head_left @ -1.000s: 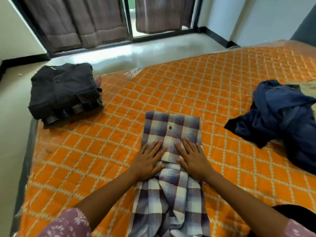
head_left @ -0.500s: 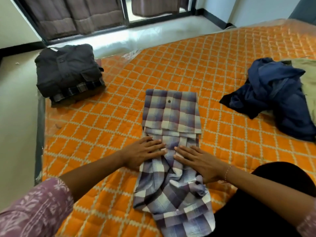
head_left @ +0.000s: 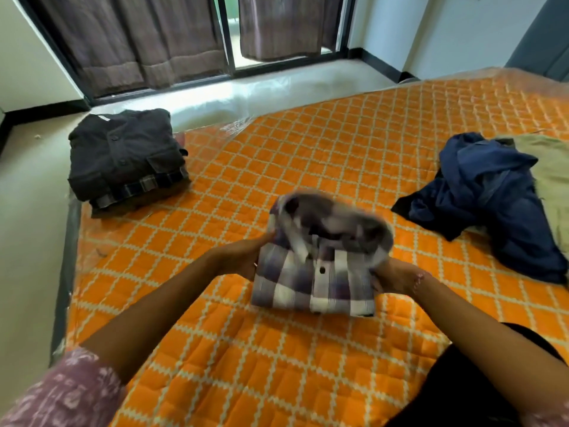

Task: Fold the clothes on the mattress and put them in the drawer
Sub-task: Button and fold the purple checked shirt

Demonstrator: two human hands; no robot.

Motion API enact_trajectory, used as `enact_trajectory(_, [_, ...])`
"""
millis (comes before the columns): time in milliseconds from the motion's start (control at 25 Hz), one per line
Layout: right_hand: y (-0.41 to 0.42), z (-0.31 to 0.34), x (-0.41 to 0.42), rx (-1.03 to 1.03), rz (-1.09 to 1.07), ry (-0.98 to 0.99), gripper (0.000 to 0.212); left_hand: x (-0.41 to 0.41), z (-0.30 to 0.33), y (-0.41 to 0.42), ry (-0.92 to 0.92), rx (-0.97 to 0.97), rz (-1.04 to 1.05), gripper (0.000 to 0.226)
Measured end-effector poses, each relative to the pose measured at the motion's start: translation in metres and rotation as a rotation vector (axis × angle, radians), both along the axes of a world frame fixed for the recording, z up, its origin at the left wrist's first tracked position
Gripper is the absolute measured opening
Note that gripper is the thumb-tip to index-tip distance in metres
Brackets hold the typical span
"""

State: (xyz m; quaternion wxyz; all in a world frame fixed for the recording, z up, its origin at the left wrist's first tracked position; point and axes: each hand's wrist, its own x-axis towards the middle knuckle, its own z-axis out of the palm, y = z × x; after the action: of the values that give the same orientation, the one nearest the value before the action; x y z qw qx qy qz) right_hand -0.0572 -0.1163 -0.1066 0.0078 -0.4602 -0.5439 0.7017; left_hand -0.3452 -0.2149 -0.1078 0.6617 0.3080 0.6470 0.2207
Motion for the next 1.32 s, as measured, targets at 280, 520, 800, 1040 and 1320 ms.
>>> enact_trajectory(280, [-0.030,-0.021,-0.008,-0.047,-0.621,0.012,0.024,0.042,-0.019,-0.018,0.035,0.068,0.485,0.024])
enact_trajectory(520, [-0.060,-0.044,-0.026,0.747,-0.660,-0.363,0.022,0.092,-0.058,-0.032,0.779,0.341,0.629,0.022])
enact_trajectory(800, [-0.053,-0.054,-0.026,0.738,-0.535,-0.468,0.035,0.104,0.007,0.069,1.104,0.677,0.192,0.043])
enact_trajectory(1040, [-0.033,-0.052,-0.020,0.714,-0.446,-0.493,0.036,0.157,0.017,0.178,1.037,0.290,-0.683,0.051])
enact_trajectory(1320, [-0.032,-0.054,-0.013,0.816,-0.681,-0.238,0.038,0.134,-0.007,0.209,0.766,0.446,-0.122,0.027])
